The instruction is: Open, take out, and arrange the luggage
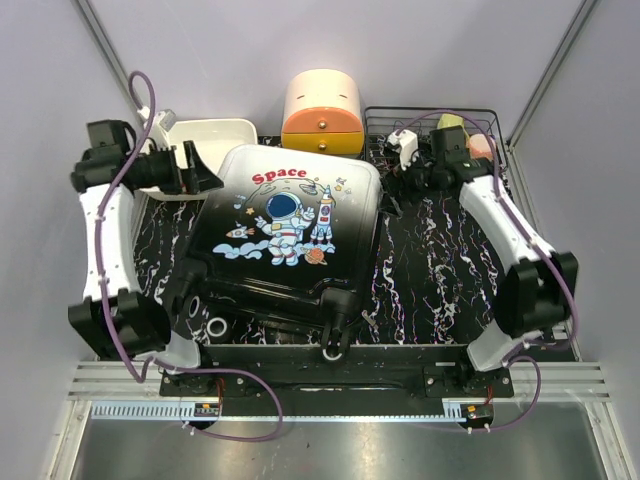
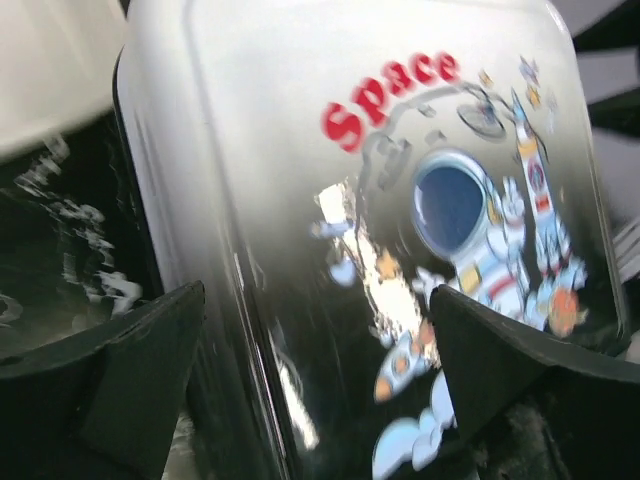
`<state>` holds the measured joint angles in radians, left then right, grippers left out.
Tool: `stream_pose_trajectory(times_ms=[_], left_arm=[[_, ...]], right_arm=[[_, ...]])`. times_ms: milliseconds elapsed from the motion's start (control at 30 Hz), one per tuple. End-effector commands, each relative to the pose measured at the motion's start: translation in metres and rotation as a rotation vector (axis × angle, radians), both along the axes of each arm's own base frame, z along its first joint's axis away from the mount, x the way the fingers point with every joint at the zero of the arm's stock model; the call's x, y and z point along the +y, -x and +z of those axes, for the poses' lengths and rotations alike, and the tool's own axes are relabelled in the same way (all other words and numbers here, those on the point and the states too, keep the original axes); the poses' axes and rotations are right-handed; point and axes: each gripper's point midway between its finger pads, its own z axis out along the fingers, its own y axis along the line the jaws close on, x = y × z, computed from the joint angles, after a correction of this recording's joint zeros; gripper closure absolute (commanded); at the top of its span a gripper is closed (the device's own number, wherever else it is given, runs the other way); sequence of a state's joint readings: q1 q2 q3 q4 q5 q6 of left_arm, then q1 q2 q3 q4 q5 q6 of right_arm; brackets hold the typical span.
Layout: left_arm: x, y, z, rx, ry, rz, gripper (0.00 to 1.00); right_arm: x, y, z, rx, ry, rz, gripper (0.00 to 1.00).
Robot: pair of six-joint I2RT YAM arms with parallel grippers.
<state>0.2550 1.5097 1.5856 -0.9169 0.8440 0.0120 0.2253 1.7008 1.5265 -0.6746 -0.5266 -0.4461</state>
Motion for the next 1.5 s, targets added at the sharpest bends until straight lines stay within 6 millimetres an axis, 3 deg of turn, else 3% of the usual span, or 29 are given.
stream_pose_trajectory(times_ms=[0,67,167,200,233,267,300,400,433,500,533,633,667,700,733,767,833,867,900,1033,1067,1133,1167,1267,1367,1400,1467], left_arm=[[-0.03,0.097,0.063,-0.333,-0.242,-0.405,0.01],[-0.045,0.141,0.05,-0.38,-0.331,-0.551,0.01],[-0.063,0.167,0.035,-0.481,-0.457,-0.67,0.01],[-0.076,0.191,0.021,-0.522,-0.495,-0.743,0.01],[-0.082,0.185,0.024,-0.607,-0.53,-0.742,0.01],[-0.087,0.19,0.006,-0.585,-0.535,-0.76,0.01],[-0.094,0.202,0.003,-0.64,-0.588,-0.817,0.01],[-0.107,0.207,-0.018,-0.73,-0.712,-0.909,0.01],[-0.114,0.198,-0.011,-0.814,-0.742,-0.883,0.01],[-0.124,0.199,-0.021,-0.901,-0.82,-0.917,0.01],[-0.131,0.195,-0.008,-0.995,-0.822,-0.882,0.01],[-0.15,0.203,-0.009,-1.147,-0.851,-0.939,0.01],[-0.16,0.213,-0.025,-1.179,-0.858,-1.009,0.01],[-0.156,0.204,-0.031,-1.19,-0.942,-0.974,0.01],[-0.165,0.198,-0.023,-1.269,-0.967,-0.928,0.01],[-0.172,0.201,-0.042,-1.299,-1.001,-0.955,0.01],[-0.178,0.19,-0.035,-1.386,-1.061,-0.85,0.01],[-0.18,0.187,-0.049,-1.381,-1.089,-0.848,0.01],[-0.18,0.18,-0.048,-1.374,-1.115,-0.807,0.01],[-0.184,0.158,-0.033,-1.28,-1.061,-0.699,0.03],[-0.174,0.14,-0.019,-1.247,-1.072,-0.629,0.03],[-0.174,0.125,-0.02,-1.203,-1.071,-0.633,0.05],[-0.161,0.109,-0.01,-1.171,-1.087,-0.577,0.06],[-0.159,0.101,-0.004,-1.177,-1.063,-0.604,0.07],[-0.159,0.116,-0.011,-1.184,-1.033,-0.702,0.06],[-0.158,0.123,-0.019,-1.177,-1.026,-0.754,0.05],[-0.155,0.132,-0.02,-1.182,-1.001,-0.771,0.03]], right_arm=[[0.013,0.061,0.064,-0.049,-0.128,0.057,0.0],[0.011,0.079,0.056,0.039,-0.152,0.005,0.0],[0.01,0.112,0.049,0.18,-0.202,-0.054,0.0],[0.01,0.123,0.053,0.193,-0.223,-0.058,0.0],[0.012,0.131,0.053,0.235,-0.253,-0.084,0.0],[0.014,0.143,0.045,0.285,-0.271,-0.085,0.0],[0.013,0.15,0.047,0.299,-0.288,-0.096,0.0],[0.013,0.169,0.034,0.377,-0.305,-0.12,0.0],[0.011,0.172,0.029,0.401,-0.304,-0.146,0.0],[0.009,0.18,0.021,0.436,-0.291,-0.163,0.0],[0.009,0.184,0.019,0.459,-0.3,-0.169,0.0],[0.012,0.187,0.016,0.499,-0.321,-0.182,0.0],[0.012,0.186,0.015,0.502,-0.319,-0.189,0.0],[0.013,0.185,0.011,0.52,-0.317,-0.194,0.0],[0.014,0.186,0.007,0.544,-0.321,-0.199,0.0],[0.014,0.187,0.005,0.561,-0.323,-0.199,0.0],[0.017,0.191,0.0,0.599,-0.334,-0.194,0.0],[0.017,0.191,-0.001,0.599,-0.336,-0.192,0.0],[0.017,0.191,-0.001,0.602,-0.337,-0.194,0.0],[0.017,0.189,-0.002,0.603,-0.335,-0.194,0.0],[0.017,0.188,-0.001,0.599,-0.335,-0.187,0.0],[0.017,0.186,0.001,0.58,-0.335,-0.173,0.0],[0.017,0.186,0.0,0.578,-0.334,-0.167,0.0],[0.018,0.181,0.003,0.54,-0.337,-0.143,0.0],[0.01,0.166,0.02,0.332,-0.268,-0.027,0.03],[0.0,0.157,0.024,0.161,-0.181,0.086,0.06],[-0.015,0.159,0.026,0.013,-0.097,0.157,0.07]])
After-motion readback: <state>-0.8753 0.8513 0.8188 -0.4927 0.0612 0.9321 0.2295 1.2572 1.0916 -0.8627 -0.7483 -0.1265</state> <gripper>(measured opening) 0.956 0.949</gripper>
